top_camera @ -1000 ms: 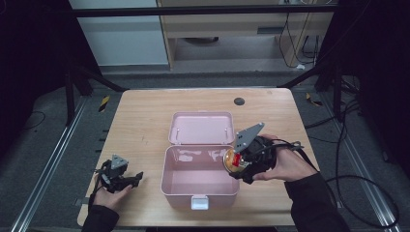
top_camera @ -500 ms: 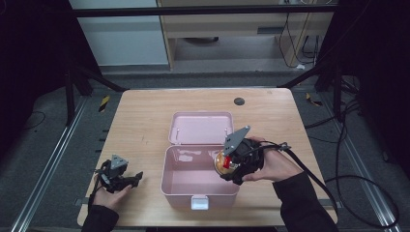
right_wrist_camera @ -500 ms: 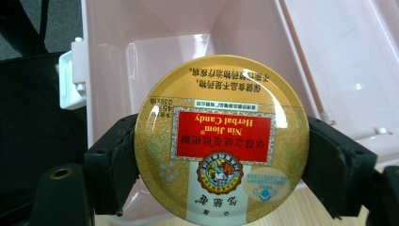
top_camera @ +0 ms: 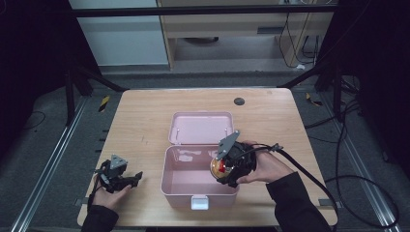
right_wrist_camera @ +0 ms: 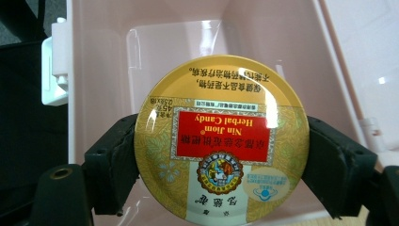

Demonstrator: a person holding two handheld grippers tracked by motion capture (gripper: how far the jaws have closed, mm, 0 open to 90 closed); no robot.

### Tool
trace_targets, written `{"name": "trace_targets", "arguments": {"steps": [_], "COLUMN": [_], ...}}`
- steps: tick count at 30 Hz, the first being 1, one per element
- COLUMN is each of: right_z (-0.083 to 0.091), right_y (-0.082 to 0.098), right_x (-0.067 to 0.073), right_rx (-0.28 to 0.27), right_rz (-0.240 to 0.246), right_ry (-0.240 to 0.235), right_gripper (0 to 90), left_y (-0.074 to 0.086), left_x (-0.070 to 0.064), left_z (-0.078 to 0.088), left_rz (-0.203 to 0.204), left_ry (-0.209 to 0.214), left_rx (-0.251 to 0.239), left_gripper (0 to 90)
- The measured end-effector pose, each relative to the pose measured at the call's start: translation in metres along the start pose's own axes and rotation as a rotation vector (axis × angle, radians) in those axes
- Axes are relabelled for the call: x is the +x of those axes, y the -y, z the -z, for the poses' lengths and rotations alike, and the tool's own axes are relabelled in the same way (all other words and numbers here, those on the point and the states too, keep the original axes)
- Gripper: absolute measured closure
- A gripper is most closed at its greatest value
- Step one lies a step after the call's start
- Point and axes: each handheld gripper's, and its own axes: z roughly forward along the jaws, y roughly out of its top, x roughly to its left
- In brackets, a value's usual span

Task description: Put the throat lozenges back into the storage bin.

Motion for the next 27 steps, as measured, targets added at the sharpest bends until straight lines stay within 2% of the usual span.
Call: {"name": "trace_targets", "arguments": {"steps": [8, 12, 15, 18, 24, 27], "right_z": [-0.012, -0.015, -0.018, -0.019, -0.024, -0.026], "right_y": [0.002, 0.007, 0.010, 0.010, 0.011, 0.011], "right_x": [0.000, -0.002, -0.001, -0.001, -0.001, -0.001], "right_rx": [0.036, 0.023, 0.050, 0.044, 0.078, 0.074], "right_rz": [0.013, -0.003, -0.003, 0.000, -0.002, -0.002], "right_ry": [-0.008, -0.021, -0.021, -0.032, -0.044, -0.055], "right_gripper": [20.8, 20.8, 20.7, 20.7, 20.7, 20.6], "left_y": [0.000, 0.000, 0.000, 0.000, 0.000, 0.000], "left_x": [0.000, 0.000, 0.000, 0.000, 0.000, 0.000], "left_z": [0.000, 0.000, 0.000, 0.000, 0.000, 0.000], "left_rz": [-0.001, 0.000, -0.001, -0.002, -0.003, -0.004], "left_ry": [0.002, 0.003, 0.001, 0.001, 0.000, -0.001], "left_rx": [0.000, 0.003, 0.004, 0.002, 0.004, 0.004], "left_gripper": [28.9, 28.9, 28.9, 28.9, 29.0, 29.0]}}
